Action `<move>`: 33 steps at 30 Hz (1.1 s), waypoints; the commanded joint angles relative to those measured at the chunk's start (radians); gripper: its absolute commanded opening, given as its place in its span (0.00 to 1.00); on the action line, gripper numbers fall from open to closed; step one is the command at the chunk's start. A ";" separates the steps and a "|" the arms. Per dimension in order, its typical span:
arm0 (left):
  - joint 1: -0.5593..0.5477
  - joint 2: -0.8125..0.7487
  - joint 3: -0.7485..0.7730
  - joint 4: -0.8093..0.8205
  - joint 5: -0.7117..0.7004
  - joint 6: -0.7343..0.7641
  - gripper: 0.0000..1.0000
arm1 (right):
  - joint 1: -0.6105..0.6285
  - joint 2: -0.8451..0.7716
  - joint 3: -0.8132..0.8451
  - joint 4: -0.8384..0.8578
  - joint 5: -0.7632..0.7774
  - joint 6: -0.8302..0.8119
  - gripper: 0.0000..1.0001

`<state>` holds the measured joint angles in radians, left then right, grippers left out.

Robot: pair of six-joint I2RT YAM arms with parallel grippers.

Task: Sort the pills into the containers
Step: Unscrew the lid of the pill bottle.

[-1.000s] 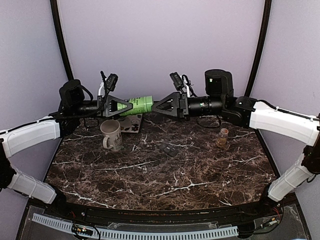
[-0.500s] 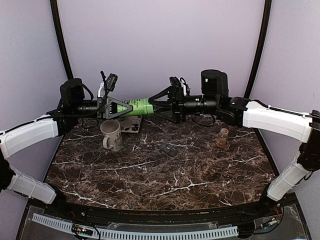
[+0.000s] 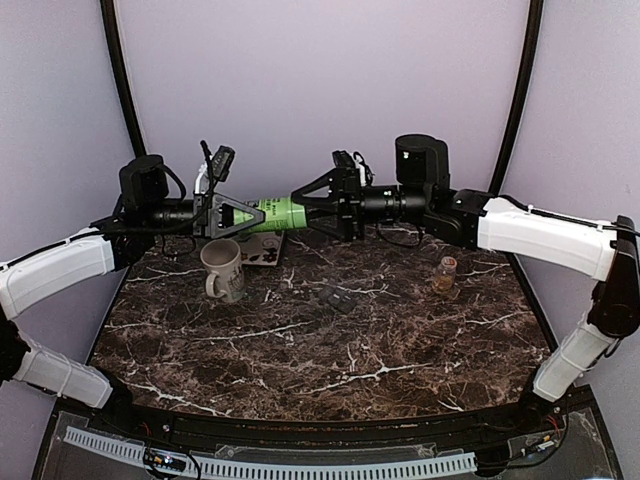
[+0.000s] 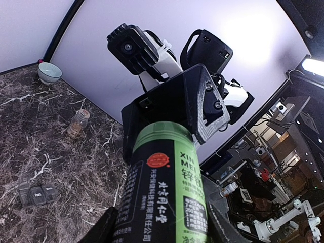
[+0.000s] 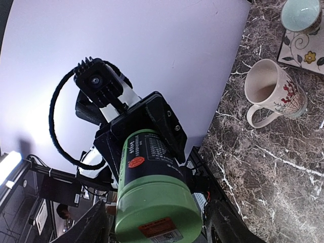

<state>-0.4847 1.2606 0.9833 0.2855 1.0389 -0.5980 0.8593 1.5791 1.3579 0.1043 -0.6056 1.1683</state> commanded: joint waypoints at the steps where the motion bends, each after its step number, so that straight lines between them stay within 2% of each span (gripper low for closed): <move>1: -0.002 -0.032 0.040 0.004 0.017 0.023 0.00 | 0.003 0.007 0.042 0.035 -0.028 -0.003 0.59; 7: -0.004 -0.026 0.042 0.016 0.002 0.012 0.00 | 0.005 0.038 0.052 0.008 -0.046 -0.031 0.31; 11: -0.004 -0.013 0.039 0.064 0.006 -0.028 0.00 | 0.005 0.036 0.063 -0.026 -0.053 -0.076 0.25; 22: -0.003 0.098 0.013 0.465 0.141 -0.427 0.00 | 0.009 -0.017 0.128 -0.205 -0.083 -0.568 0.27; 29: -0.004 0.155 0.022 0.666 0.201 -0.635 0.00 | 0.034 -0.036 0.162 -0.405 0.084 -0.915 0.29; 33: -0.003 0.170 0.023 0.711 0.221 -0.697 0.00 | 0.058 -0.052 0.144 -0.426 0.199 -1.014 0.28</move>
<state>-0.4763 1.4494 0.9863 0.8036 1.2179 -1.1702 0.8806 1.5421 1.5108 -0.2131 -0.5209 0.3584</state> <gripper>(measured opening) 0.531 0.469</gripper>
